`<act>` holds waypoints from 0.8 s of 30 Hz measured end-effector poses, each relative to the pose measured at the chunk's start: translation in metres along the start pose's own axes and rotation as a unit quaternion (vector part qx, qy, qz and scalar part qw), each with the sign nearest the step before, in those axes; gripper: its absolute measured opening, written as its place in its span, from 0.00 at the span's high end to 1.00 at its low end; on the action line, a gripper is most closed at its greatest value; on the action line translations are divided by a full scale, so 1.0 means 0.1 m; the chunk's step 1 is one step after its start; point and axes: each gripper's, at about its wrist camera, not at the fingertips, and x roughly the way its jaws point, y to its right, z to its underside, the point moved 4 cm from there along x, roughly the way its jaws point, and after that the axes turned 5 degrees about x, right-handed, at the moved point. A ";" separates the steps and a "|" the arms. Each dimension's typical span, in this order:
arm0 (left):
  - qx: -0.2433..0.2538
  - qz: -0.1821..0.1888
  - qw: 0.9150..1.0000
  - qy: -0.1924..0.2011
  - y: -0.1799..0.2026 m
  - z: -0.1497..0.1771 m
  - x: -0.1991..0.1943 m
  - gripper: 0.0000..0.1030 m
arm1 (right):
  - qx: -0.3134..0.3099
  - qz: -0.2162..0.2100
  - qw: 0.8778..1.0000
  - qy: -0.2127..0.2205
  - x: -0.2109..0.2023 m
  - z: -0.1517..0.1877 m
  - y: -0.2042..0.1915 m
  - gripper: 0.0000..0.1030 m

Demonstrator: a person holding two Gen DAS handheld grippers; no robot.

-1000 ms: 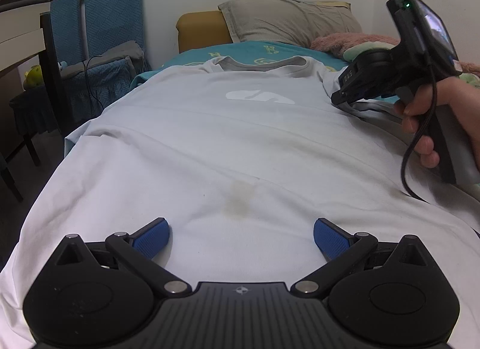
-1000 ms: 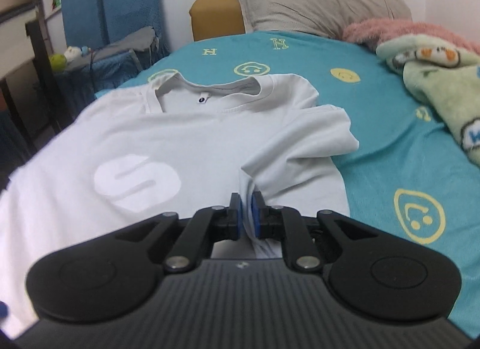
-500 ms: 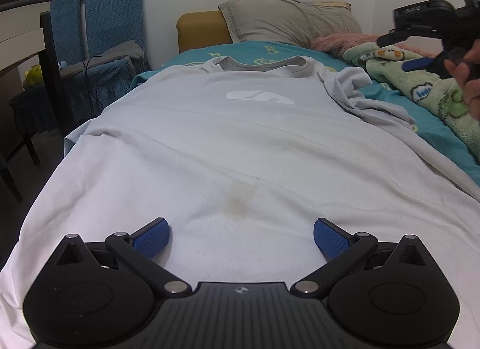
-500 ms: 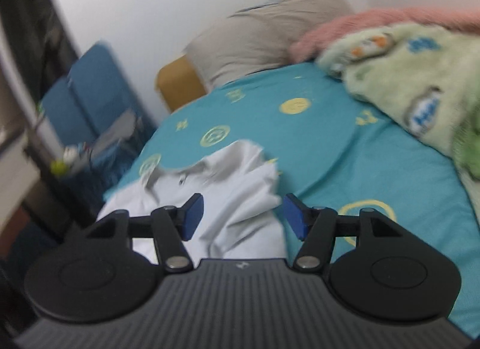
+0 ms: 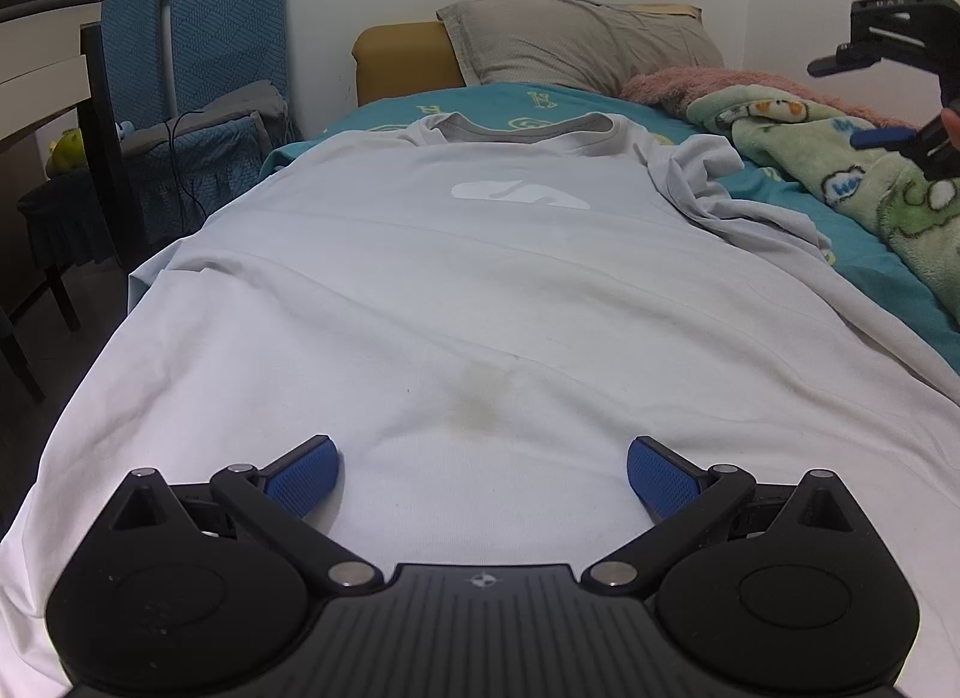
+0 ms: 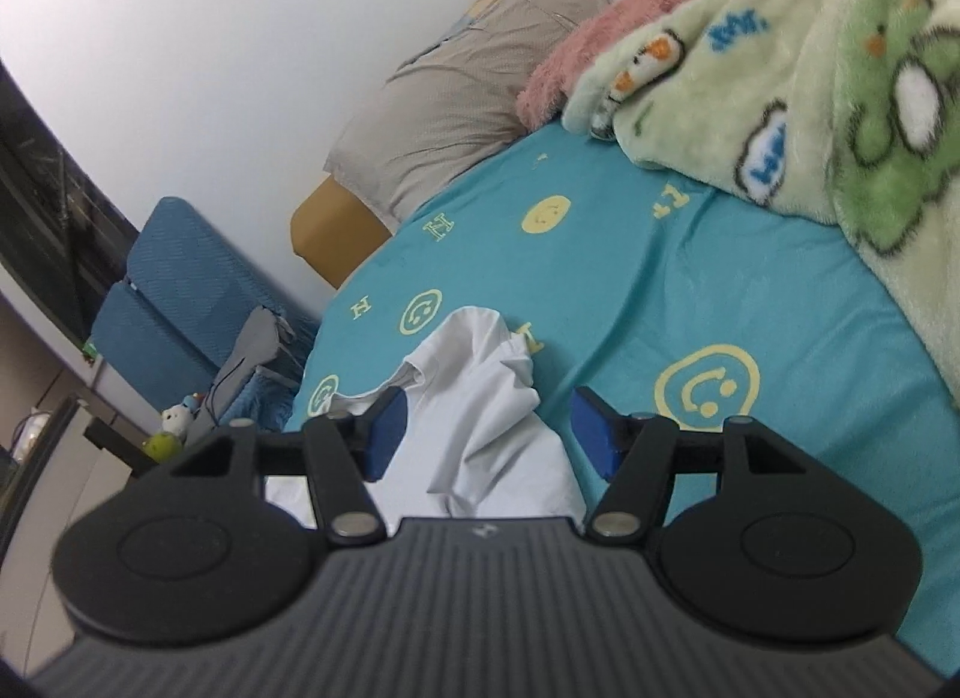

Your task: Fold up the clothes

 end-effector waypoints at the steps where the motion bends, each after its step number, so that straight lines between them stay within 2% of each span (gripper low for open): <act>1: 0.000 0.000 1.000 0.000 0.00 0.00 0.00 0.00 | 0.018 -0.002 1.000 -0.004 0.03 0.00 0.07 0.38; 4: 0.000 0.000 1.000 0.000 0.00 0.00 0.00 0.00 | 0.089 -0.017 0.996 -0.011 0.12 0.02 0.30 0.38; 7: 0.000 0.000 1.000 0.000 0.00 0.00 0.00 0.00 | 0.167 -0.033 0.985 -0.017 0.25 0.11 0.53 0.39; 9: 0.000 0.000 1.000 0.000 0.00 0.00 0.00 0.00 | 0.191 -0.033 0.981 -0.018 0.33 0.20 0.61 0.39; 17: 0.004 -0.002 1.000 0.000 0.01 0.00 0.00 0.00 | 0.155 -0.024 0.986 -0.054 0.66 0.38 0.61 0.45; 19: 0.002 -0.002 1.000 0.000 0.00 0.00 0.00 0.00 | 0.124 -0.013 0.990 -0.062 0.73 0.41 0.57 0.62; 24: 0.000 0.002 1.000 -0.002 -0.02 -0.01 0.01 0.00 | 0.069 -0.014 0.994 -0.081 0.86 0.49 0.38 0.80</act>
